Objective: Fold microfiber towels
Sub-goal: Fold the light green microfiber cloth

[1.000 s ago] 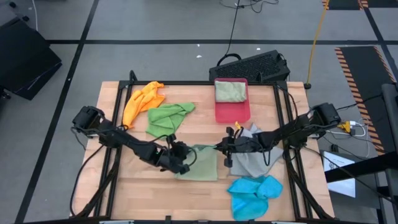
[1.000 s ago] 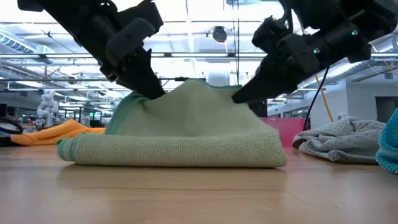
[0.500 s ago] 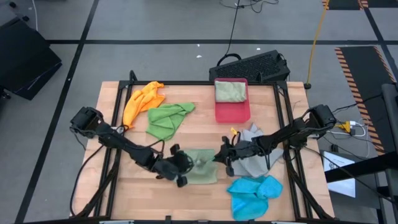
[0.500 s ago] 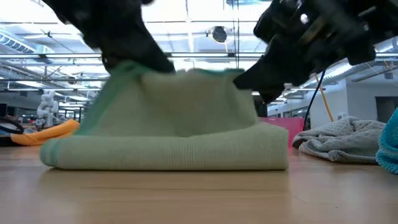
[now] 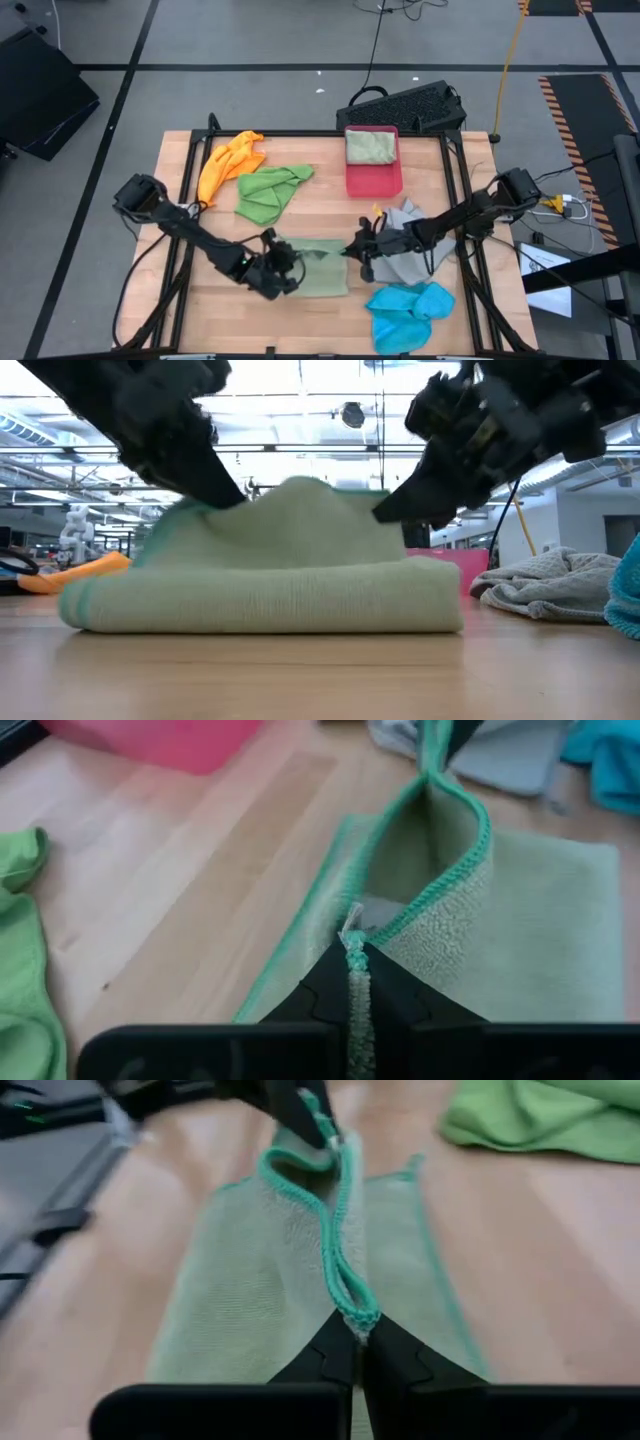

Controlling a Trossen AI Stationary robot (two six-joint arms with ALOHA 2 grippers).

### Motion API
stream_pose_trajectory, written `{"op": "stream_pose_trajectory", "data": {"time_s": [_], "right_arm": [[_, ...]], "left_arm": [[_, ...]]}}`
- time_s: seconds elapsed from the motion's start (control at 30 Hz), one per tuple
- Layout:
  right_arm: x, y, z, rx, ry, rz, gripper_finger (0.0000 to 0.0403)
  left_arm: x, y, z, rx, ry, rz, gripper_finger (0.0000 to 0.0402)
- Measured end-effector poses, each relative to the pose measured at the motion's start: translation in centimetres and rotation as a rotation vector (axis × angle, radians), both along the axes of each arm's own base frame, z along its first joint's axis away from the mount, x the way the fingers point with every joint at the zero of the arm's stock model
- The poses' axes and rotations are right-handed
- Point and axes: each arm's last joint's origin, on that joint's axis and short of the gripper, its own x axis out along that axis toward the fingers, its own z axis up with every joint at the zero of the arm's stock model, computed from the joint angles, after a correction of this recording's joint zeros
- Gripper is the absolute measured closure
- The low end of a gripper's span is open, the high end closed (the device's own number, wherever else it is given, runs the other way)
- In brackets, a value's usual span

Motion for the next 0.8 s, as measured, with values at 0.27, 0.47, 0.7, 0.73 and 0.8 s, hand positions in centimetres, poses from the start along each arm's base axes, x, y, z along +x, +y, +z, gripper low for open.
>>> {"op": "stream_pose_trajectory", "data": {"time_s": [0.27, 0.47, 0.7, 0.73, 0.8], "right_arm": [[0.1, -1.5, -0.4, -0.030, 0.046, -0.048, 0.0391], [0.1, -1.9, -0.7, -0.081, 0.066, -0.097, 0.0361], [0.0, -2.2, -0.5, -0.139, 0.055, -0.149, 0.0258], [0.0, -2.2, -0.2, -0.137, 0.047, -0.149, 0.0245], [-0.1, -2.1, 0.4, -0.134, 0.022, -0.144, 0.0227]], "left_arm": [[1.4, 2.7, -1.3, -0.038, 0.092, 0.024, 0.0379], [1.7, 3.7, -1.3, -0.050, 0.075, 0.098, 0.0378], [1.8, 4.6, -1.5, -0.108, 0.097, 0.144, 0.0324], [1.8, 4.6, -1.4, -0.109, 0.094, 0.145, 0.0310], [2.0, 4.8, -1.3, -0.108, 0.091, 0.148, 0.0283]]}}
